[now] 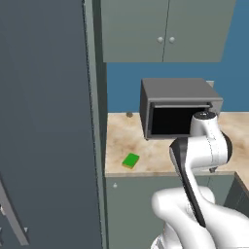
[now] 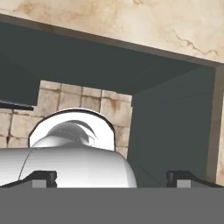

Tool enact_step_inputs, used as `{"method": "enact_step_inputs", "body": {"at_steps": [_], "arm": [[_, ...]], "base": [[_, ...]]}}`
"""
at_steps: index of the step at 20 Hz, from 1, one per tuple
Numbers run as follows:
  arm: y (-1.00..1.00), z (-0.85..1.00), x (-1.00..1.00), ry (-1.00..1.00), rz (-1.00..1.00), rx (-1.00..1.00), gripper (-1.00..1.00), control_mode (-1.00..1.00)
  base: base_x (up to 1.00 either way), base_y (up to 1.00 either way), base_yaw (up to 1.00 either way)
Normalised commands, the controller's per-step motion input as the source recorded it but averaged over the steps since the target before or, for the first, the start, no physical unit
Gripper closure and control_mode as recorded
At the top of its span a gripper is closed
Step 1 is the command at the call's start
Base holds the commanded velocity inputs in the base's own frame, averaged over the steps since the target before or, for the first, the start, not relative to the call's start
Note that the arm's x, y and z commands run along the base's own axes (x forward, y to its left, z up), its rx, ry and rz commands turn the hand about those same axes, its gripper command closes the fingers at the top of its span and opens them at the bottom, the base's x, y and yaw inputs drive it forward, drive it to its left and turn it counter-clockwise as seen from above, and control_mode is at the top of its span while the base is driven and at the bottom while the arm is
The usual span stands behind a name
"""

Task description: Place the sponge inside the microwave to prepare for sanitizing.

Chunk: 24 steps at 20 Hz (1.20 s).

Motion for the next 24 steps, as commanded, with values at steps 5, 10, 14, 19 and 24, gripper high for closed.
{"method": "enact_step_inputs", "body": {"at_steps": [5, 10, 14, 19, 24], "arm": [[0.00, 0.00, 0.00, 0.00, 0.00, 0.00, -1.00, 1.00], [0.00, 0.00, 0.00, 0.00, 0.00, 0.00, -1.00, 1.00], [0.00, 0.00, 0.00, 0.00, 0.00, 0.00, -1.00, 1.00], [0.00, 0.00, 0.00, 0.00, 0.00, 0.00, -1.00, 1.00], [0.00, 0.00, 0.00, 0.00, 0.00, 0.00, -1.00, 1.00]], "base": [[0.09, 0.37, 0.00], [0.24, 0.31, 0.13], [0.61, -0.04, 0.16], [0.53, -0.20, 0.10], [0.00, 0.00, 0.00]]}}
